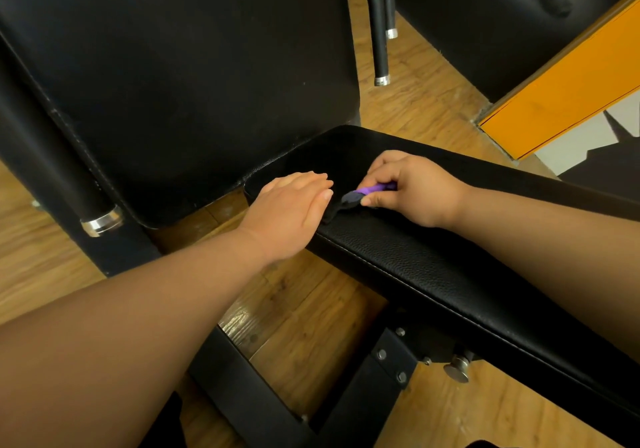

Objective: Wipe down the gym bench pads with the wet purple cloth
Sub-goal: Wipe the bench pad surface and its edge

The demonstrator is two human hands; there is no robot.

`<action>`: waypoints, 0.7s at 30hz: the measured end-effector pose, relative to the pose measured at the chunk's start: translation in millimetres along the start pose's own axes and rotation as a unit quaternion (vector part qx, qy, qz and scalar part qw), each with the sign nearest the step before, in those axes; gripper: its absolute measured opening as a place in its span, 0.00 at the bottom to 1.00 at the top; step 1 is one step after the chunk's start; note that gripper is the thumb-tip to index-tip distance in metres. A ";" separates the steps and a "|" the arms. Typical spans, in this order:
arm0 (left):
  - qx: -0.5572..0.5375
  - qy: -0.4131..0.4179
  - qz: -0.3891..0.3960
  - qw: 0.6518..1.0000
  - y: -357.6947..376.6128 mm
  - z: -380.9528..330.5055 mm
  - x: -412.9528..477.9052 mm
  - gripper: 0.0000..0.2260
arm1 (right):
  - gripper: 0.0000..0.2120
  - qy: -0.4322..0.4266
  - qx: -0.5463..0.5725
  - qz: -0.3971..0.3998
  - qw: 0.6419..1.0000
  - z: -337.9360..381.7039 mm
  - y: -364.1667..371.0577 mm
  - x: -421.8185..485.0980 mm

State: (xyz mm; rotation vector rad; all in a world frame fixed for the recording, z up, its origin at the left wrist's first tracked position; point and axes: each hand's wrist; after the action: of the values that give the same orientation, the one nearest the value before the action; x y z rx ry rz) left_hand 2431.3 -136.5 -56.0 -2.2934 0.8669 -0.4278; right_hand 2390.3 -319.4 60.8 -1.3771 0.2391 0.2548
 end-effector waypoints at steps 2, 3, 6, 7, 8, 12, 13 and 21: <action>-0.013 0.008 -0.011 1.000 0.3 -4.7 0.3 0.21 | 0.08 -0.002 0.013 0.011 1.000 -5.6 -7.7 -21.2; -0.024 0.018 -0.015 0.999 -0.1 -9.1 0.3 0.22 | 0.07 -0.004 0.022 0.017 1.000 -8.0 -11.7 -31.7; -0.052 0.057 -0.010 0.997 -1.0 -27.0 -0.9 0.25 | 0.07 -0.002 0.028 0.021 0.999 -11.5 -16.6 -45.8; -0.055 0.062 -0.006 0.996 -0.2 -32.1 -1.6 0.25 | 0.07 -0.002 0.022 0.018 1.000 -11.1 -15.2 -43.4; -0.057 0.064 -0.003 0.996 1.3 -35.8 -2.3 0.23 | 0.07 -0.005 0.013 0.013 1.000 -9.8 -12.9 -38.3; -0.047 0.049 -0.004 0.998 8.3 -40.1 -5.3 0.20 | 0.06 -0.004 0.001 -0.006 1.000 -2.4 -3.3 -16.6; -0.039 0.048 -0.007 0.998 9.4 -39.8 -5.3 0.20 | 0.06 -0.001 0.003 -0.006 1.000 -2.5 -3.0 -16.4; -0.017 0.054 -0.037 0.998 15.2 -38.1 -5.7 0.25 | 0.04 -0.006 0.032 0.010 0.999 -17.8 -19.6 -69.5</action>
State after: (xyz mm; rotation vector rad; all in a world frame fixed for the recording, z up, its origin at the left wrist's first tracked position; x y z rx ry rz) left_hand 2401.1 -158.6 -38.3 -2.3563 0.8504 -0.5785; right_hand 2330.3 -343.0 97.7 -1.3100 0.2480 0.2697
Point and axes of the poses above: each hand's wrist, its own x-axis towards the middle knuckle, its own y-axis out of the palm, z = x × y, and after that the axes turned 4 degrees about -x, right-handed
